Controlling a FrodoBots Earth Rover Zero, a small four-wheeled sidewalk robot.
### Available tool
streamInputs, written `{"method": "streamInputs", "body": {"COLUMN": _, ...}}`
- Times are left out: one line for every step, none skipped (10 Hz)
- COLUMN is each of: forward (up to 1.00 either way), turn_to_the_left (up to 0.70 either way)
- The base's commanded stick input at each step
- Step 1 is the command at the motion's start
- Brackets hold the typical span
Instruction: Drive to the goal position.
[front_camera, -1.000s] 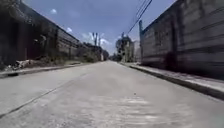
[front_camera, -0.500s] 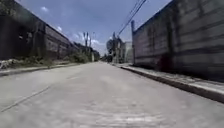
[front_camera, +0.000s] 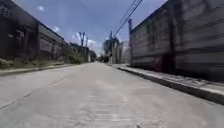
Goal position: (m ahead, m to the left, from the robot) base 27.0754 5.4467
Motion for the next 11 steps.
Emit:
{"method": "streamInputs", "body": {"forward": 1.0, "turn_to_the_left": 0.14}}
{"method": "streamInputs", "body": {"forward": 1.0, "turn_to_the_left": 0.14}}
{"method": "streamInputs", "body": {"forward": 1.0, "turn_to_the_left": 0.14}}
{"method": "streamInputs", "body": {"forward": 1.0, "turn_to_the_left": 0.14}}
{"method": "streamInputs", "body": {"forward": 1.0, "turn_to_the_left": 0.14}}
{"method": "streamInputs", "body": {"forward": 1.0, "turn_to_the_left": -0.26}}
{"method": "streamInputs", "body": {"forward": 1.0, "turn_to_the_left": -0.26}}
{"method": "streamInputs", "body": {"forward": 1.0, "turn_to_the_left": -0.26}}
{"method": "streamInputs", "body": {"forward": 1.0, "turn_to_the_left": -0.26}}
{"method": "streamInputs", "body": {"forward": 1.0, "turn_to_the_left": -0.26}}
{"method": "streamInputs", "body": {"forward": 1.0, "turn_to_the_left": -0.26}}
